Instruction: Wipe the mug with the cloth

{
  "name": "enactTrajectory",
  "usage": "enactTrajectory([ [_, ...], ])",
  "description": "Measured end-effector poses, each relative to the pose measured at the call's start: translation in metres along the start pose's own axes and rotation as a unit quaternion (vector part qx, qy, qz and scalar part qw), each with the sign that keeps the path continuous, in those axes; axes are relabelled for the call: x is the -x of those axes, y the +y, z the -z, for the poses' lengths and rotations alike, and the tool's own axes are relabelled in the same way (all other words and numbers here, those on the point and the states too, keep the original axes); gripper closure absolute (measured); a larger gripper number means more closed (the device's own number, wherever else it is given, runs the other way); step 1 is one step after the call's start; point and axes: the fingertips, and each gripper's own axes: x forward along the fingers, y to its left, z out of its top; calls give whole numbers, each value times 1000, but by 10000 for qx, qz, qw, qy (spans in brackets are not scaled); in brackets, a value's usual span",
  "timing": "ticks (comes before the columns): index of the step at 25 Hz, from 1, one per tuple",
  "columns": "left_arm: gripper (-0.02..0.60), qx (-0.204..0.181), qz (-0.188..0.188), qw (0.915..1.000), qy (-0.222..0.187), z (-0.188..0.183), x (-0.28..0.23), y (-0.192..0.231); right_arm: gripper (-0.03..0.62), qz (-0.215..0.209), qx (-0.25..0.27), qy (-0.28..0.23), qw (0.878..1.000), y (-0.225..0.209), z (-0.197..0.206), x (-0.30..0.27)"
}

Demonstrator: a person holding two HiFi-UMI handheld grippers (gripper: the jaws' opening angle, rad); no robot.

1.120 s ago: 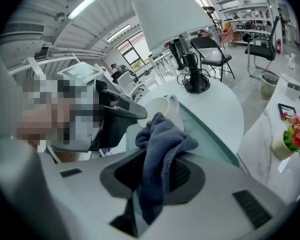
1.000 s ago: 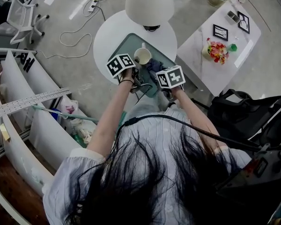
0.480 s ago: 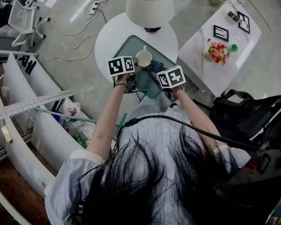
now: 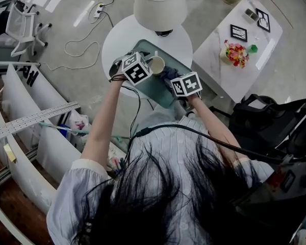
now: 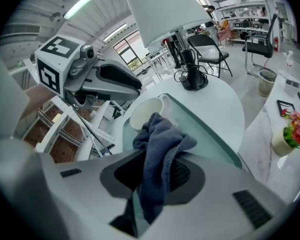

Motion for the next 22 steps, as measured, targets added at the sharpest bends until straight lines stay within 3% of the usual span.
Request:
enactTrajectory([
  [3, 505, -937, 477, 9943, 165, -10, -10, -12, 500, 2, -70, 13, 10000, 0, 1, -1],
  [6, 505, -1898, 767, 9770, 591, -6, -26, -19, 500, 14, -128, 14, 9999, -1, 1, -2],
  [9, 505, -2467, 900, 9608, 893, -2, -38, -18, 500, 17, -192, 14, 9998, -2, 2, -4],
  [13, 505, -2599, 991, 9561, 920, -6, -47, -18, 500, 29, -290, 21, 9996, -2, 3, -4],
  [22, 515, -1963, 1069, 9698, 978, -6, -58, -19, 500, 18, -463, 27, 9989, -4, 5, -6],
])
